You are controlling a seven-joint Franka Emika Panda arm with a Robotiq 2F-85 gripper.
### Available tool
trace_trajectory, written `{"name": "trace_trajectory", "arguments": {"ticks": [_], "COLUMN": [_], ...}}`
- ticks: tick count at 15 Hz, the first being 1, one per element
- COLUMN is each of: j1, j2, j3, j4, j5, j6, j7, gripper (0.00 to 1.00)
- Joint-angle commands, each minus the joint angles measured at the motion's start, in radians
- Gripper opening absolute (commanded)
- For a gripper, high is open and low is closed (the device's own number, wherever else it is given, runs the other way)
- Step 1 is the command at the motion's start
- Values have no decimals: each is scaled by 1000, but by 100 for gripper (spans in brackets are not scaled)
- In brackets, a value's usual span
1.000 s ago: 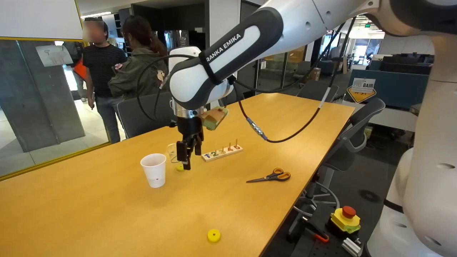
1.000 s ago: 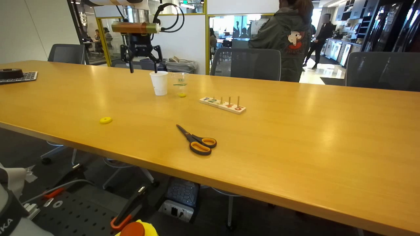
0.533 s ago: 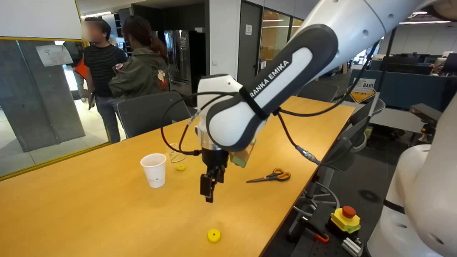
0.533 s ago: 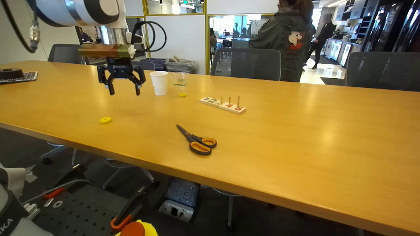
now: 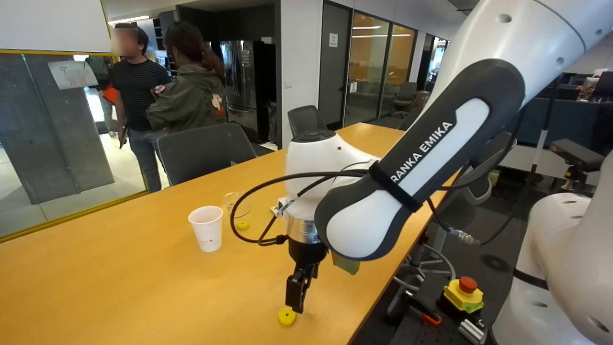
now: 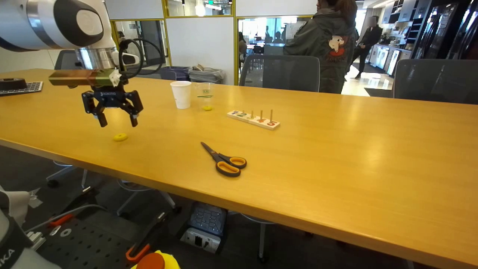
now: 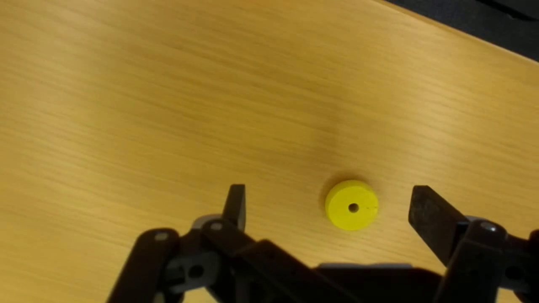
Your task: Put one yellow block in the clear cup then put the orange blocks in the white cup, then put the last yellow block in the clear cup
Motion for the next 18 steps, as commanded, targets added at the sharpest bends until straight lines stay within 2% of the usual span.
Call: {"name": "trace_trajectory", "arguments": {"ticks": [1,5,10,13,18], "j1": [48,58,22,-2,-18], "j2": [-10,13,78,113,168], "j3": [34,74,96,86,69], "j4": [-6,-3,-1,4,23], "j5": [28,-19,-134,-236,-276], "j6": [27,110,215,203,200], "j7": [40,108,212,285,311], "gripper": [100,100,100,100,100]}}
